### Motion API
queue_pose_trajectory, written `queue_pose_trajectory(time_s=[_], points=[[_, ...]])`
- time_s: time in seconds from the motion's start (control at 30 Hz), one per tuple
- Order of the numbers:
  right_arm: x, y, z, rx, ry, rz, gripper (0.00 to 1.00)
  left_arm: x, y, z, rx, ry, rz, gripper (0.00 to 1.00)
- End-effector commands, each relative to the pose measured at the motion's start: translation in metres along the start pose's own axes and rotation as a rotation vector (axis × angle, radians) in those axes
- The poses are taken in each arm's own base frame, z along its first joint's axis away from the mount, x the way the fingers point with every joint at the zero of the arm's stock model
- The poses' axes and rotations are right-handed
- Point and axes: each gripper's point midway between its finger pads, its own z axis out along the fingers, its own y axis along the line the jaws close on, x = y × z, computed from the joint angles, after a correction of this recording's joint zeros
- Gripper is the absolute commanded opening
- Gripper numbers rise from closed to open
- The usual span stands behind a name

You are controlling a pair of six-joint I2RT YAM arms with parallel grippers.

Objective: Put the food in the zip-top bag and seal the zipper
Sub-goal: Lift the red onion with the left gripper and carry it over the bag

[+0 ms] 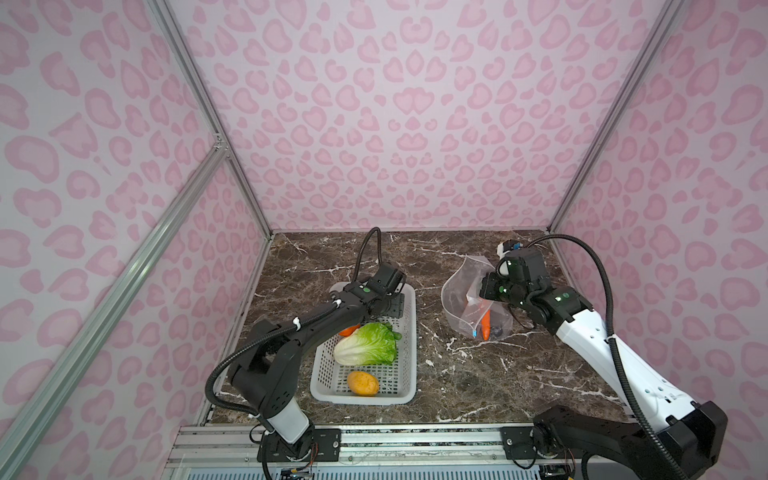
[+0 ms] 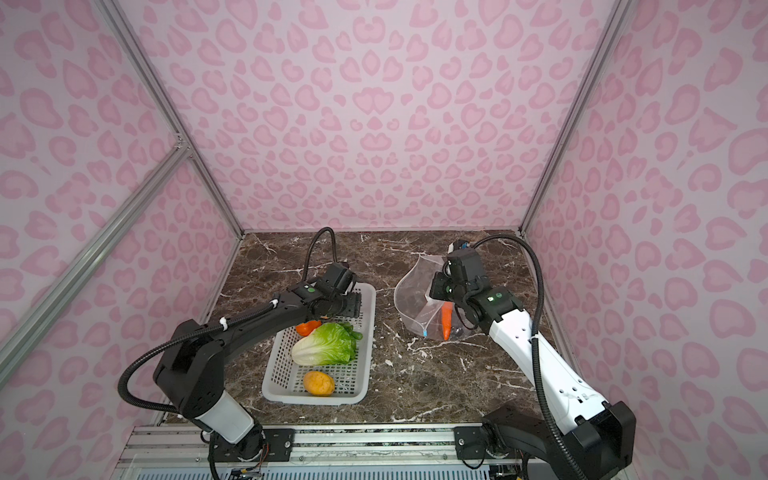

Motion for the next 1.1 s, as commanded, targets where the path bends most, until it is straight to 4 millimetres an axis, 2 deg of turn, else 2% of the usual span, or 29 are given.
queue_pose_trajectory(time_s=[0.0,0.3,0.43,0.5,0.6,0.7,0.83,1.07], points=[[-0.003,0.004,0.003,-0.017,-0.009,0.006,0.0,-0.009,-0.008,-0.026,0.072,-0.036,-0.023,0.66],[-0.002,0.015,0.01,-0.058,0.005,0.015,0.0,-0.05,-0.06,-0.12,0.448,-0.216,-0.072,0.65],[0.001,0.02,0.014,-0.074,0.017,0.021,0.0,-0.058,-0.087,-0.153,0.616,-0.26,-0.087,0.64],[0.005,0.025,0.016,-0.095,0.024,0.028,0.0,-0.059,-0.106,-0.169,0.708,-0.277,-0.07,0.64],[0.009,0.03,0.019,-0.111,0.031,0.039,0.0,-0.054,-0.137,-0.183,0.813,-0.27,-0.014,0.64],[0.013,0.037,0.021,-0.135,0.038,0.055,0.0,-0.047,-0.164,-0.184,0.879,-0.238,0.037,0.64],[0.016,0.042,0.02,-0.159,0.042,0.072,0.0,-0.039,-0.187,-0.172,0.898,-0.197,0.074,0.64],[0.013,0.042,0.01,-0.175,0.015,0.095,0.0,-0.019,-0.19,-0.124,0.81,-0.119,0.078,0.63]])
